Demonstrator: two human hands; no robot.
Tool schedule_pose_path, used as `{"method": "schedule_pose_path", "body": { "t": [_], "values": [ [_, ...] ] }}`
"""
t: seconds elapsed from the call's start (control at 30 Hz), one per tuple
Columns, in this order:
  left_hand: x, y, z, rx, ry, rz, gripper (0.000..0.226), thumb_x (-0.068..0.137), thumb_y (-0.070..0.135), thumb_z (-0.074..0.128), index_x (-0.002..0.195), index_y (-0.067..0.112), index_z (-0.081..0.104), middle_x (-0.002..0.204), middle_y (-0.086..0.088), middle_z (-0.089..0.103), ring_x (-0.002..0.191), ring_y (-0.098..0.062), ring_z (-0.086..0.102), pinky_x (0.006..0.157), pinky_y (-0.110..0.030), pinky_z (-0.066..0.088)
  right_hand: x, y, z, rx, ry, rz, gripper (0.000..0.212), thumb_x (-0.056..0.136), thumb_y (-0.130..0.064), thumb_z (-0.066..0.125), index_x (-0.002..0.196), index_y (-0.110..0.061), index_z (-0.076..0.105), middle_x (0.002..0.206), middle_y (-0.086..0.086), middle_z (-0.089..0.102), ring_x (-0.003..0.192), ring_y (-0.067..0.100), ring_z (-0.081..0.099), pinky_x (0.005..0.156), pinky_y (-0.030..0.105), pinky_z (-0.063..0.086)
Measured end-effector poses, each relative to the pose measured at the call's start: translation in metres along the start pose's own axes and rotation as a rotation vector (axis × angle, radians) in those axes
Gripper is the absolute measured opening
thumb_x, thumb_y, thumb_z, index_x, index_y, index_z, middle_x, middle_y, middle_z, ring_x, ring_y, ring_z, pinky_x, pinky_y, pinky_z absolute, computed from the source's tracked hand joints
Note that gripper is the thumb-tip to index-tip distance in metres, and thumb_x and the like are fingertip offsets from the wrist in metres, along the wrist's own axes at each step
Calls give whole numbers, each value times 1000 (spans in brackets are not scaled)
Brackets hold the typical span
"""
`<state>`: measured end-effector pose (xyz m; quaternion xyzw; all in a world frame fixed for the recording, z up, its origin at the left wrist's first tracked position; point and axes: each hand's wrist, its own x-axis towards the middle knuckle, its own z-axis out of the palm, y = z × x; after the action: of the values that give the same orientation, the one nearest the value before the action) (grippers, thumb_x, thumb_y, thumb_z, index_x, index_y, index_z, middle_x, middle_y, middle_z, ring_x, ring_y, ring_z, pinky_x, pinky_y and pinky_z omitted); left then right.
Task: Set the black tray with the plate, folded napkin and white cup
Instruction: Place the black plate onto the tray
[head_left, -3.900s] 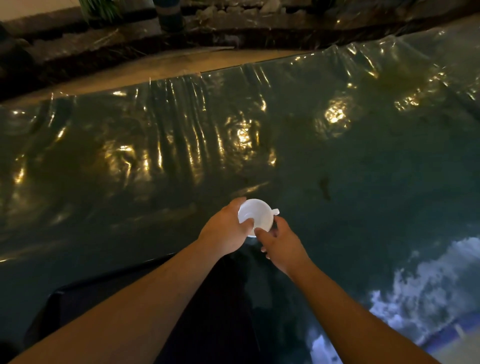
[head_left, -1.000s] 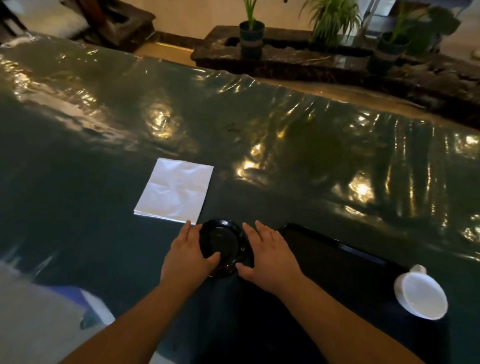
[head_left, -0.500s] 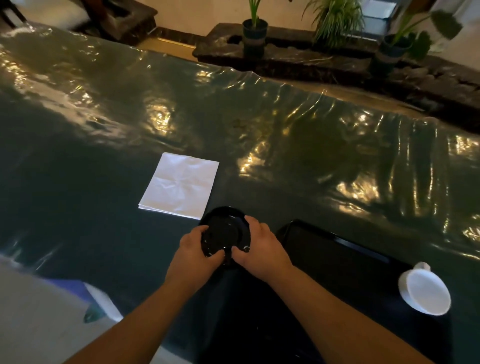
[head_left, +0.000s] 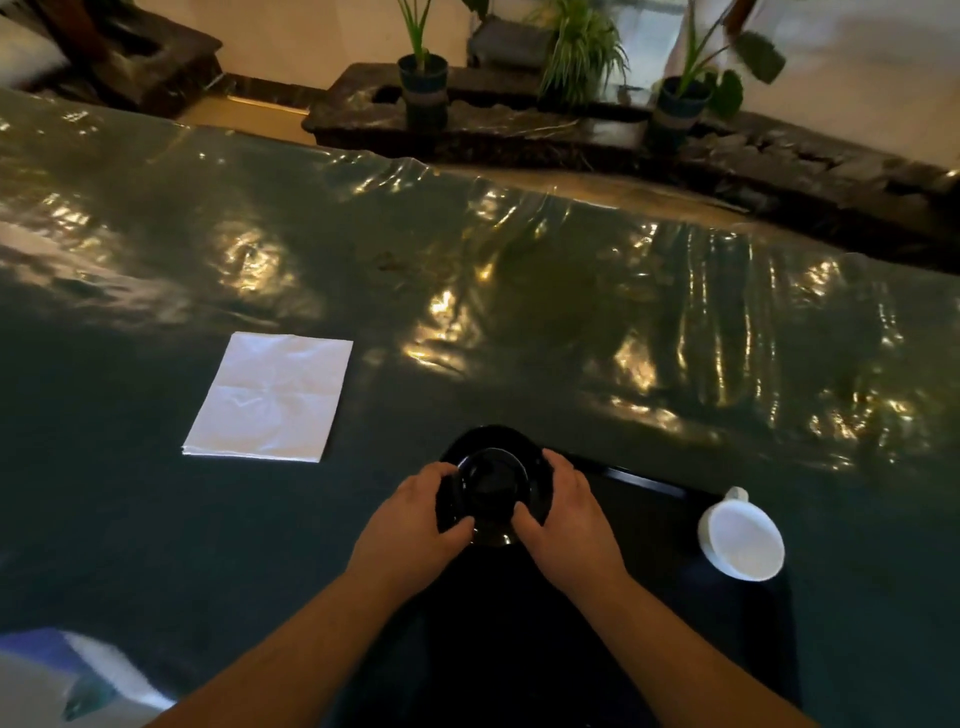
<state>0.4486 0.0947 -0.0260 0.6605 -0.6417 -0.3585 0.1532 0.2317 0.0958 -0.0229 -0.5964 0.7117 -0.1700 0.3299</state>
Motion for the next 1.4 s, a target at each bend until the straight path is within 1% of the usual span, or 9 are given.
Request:
{"method": "schedule_pose_path", "body": {
  "t": [0.1,0.17,0.4,0.57,0.67,0.83,0.9,1.1,1.4],
  "values": [
    [2,16,15,-1,-100,3,55,72,64,60,124,50,46,88,20,66,74,5,64,55,-14,42,-3,25,-14,-8,26,54,80,88,-46,69,155,-26,31,149,5,48,131,24,52,105,38,45],
    [4,26,25,-9,-157,0,58,72,66,59,126,51,44,88,23,65,77,10,63,53,-13,42,-4,37,-22,-1,35,88,79,88,-44,69,155,-26,32,149,6,49,131,25,53,105,39,45],
    [13,47,53,9,-257,-76,63,77,62,65,132,47,39,94,10,68,73,-5,68,60,-29,57,-4,61,-35,-14,-15,148,78,88,-47,66,155,-29,30,151,5,50,132,25,53,106,42,46],
    [14,42,45,-3,-202,-123,63,78,58,68,134,44,43,106,12,63,81,-6,66,63,-26,53,5,50,-26,-54,-75,110,72,89,-48,65,151,-34,32,146,3,54,117,19,62,99,42,53],
    [11,10,13,-35,-99,-147,61,80,54,68,136,42,46,122,11,60,87,-5,64,67,-24,51,13,14,-2,-120,-136,30,72,90,-47,62,153,-34,30,148,2,51,122,20,59,98,38,52],
    [15,11,2,14,-54,-48,51,85,52,65,132,43,48,129,13,58,82,-1,66,66,-20,49,17,13,-8,-173,-18,-64,63,92,-42,60,150,-27,42,149,-1,49,135,20,44,110,39,42],
    [18,9,-5,43,-10,-18,52,84,53,64,133,40,49,132,11,57,91,-2,64,70,-24,49,20,10,-8,-179,4,-108,60,93,-40,60,149,-25,45,147,-1,51,136,19,43,111,38,39],
    [24,-9,-23,205,92,14,66,86,50,68,144,29,45,160,0,41,140,-25,43,107,-46,46,32,-11,-4,-181,19,-234,58,94,-39,61,147,-21,48,144,0,54,133,19,43,114,36,36],
    [20,-103,-95,276,138,-169,73,85,50,75,145,24,43,155,-4,45,133,-31,49,102,-51,50,43,-103,78,-180,-106,-426,61,97,-38,60,152,-19,44,149,3,51,138,22,40,116,33,30]
  ]
}}
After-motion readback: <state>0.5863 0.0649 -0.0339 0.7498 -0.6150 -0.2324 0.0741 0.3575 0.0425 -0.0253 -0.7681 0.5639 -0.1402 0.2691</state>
